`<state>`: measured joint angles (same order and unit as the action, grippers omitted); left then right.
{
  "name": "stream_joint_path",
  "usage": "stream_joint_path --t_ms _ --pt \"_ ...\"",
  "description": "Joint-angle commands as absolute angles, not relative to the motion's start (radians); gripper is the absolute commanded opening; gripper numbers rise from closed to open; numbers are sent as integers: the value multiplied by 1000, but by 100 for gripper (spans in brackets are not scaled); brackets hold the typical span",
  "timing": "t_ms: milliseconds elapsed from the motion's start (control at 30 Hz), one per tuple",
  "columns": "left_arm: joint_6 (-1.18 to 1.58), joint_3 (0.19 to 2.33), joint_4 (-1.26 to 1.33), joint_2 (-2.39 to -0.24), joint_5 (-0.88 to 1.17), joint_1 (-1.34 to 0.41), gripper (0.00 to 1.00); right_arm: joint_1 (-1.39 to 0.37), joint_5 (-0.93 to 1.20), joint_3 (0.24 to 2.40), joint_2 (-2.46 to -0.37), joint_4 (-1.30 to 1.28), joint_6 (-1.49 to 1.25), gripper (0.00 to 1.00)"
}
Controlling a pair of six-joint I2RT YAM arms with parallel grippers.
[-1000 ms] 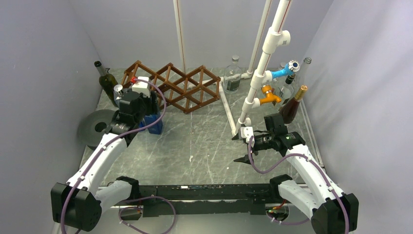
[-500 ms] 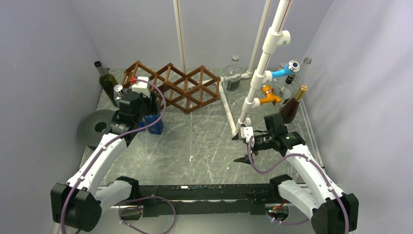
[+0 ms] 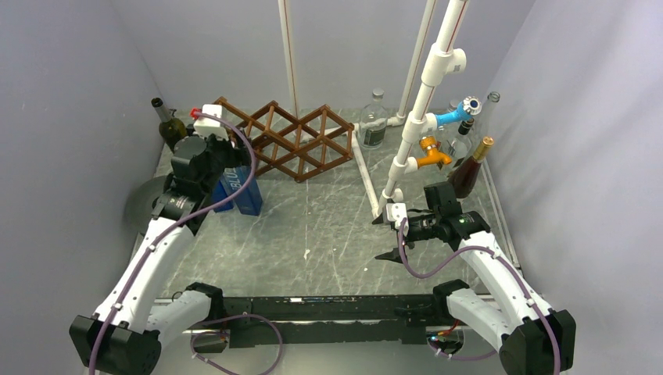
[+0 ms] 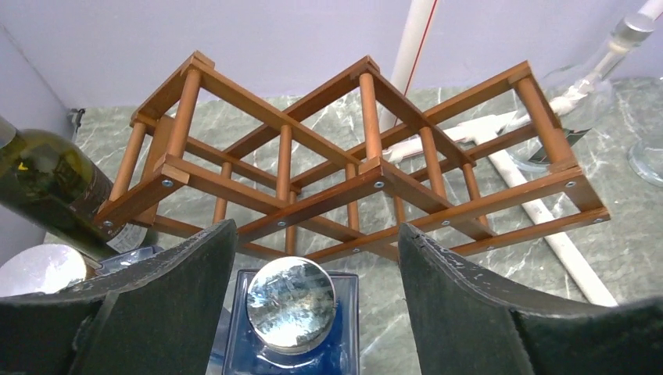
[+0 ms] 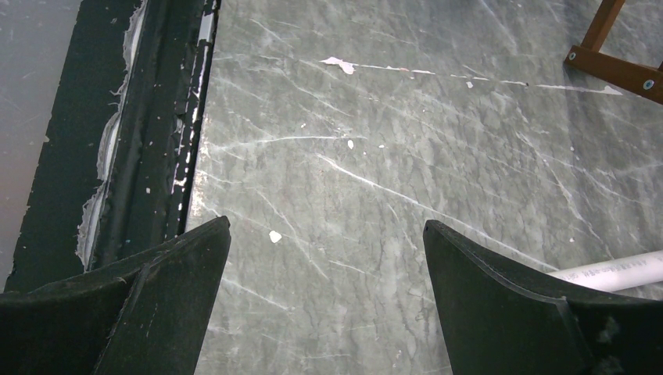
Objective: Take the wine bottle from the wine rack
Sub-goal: Place the wine bottle at the center of the board, then reset both arms
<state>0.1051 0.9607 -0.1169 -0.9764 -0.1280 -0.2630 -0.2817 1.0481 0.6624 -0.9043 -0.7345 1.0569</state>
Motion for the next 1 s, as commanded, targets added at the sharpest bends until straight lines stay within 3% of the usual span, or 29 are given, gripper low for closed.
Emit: stream_joint_path --t_ms 0,400,967 --pt "123 1023 -115 -954 -90 -261 81 -277 1063 672 -902 -732 1086 96" --pt "151 1135 -212 -884 46 -261 99 -272 1064 676 -890 -737 1088 97" --pt "356 1082 -254 -802 414 -273 99 -224 1068 690 -871 -778 1106 97"
